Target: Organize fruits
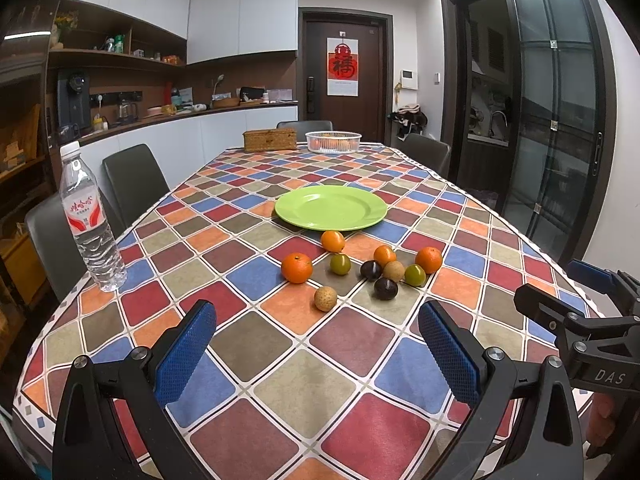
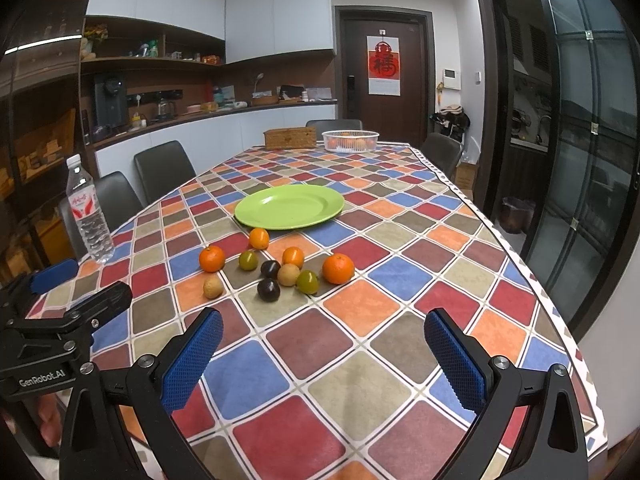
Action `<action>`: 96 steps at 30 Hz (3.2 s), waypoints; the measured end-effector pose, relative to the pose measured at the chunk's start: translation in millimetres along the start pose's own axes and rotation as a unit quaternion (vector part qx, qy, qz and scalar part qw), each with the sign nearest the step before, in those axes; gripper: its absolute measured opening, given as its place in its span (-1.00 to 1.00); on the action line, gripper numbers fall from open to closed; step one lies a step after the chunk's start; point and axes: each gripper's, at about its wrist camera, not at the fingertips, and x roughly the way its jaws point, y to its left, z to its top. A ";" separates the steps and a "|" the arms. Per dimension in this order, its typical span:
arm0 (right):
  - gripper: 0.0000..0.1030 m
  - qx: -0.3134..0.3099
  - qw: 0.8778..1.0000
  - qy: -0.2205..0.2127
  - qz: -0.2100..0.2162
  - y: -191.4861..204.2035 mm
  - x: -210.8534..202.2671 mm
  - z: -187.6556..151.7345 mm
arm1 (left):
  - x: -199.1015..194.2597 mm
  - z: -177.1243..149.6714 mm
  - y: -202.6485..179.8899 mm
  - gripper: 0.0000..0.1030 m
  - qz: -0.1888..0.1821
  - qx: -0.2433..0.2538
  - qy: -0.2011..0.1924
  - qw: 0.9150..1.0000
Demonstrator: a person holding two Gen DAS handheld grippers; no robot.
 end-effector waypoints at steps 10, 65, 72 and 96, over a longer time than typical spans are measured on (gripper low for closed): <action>0.98 0.000 1.000 0.000 0.000 2.3 0.6 1.5 | -1.0 0.7 -2.1 0.99 -0.003 0.000 -0.001 1.000; 0.87 -0.052 0.998 0.014 0.041 30.5 65.6 20.3 | 53.3 19.1 18.1 0.61 -0.041 0.040 0.032 0.998; 0.65 -0.064 0.995 0.042 0.061 38.1 91.5 22.4 | 75.9 17.1 16.0 0.34 -0.058 0.063 0.054 0.995; -0.12 -0.071 0.977 0.155 0.129 44.9 167.7 14.2 | 152.4 10.1 12.9 -0.31 -0.099 0.068 0.166 0.979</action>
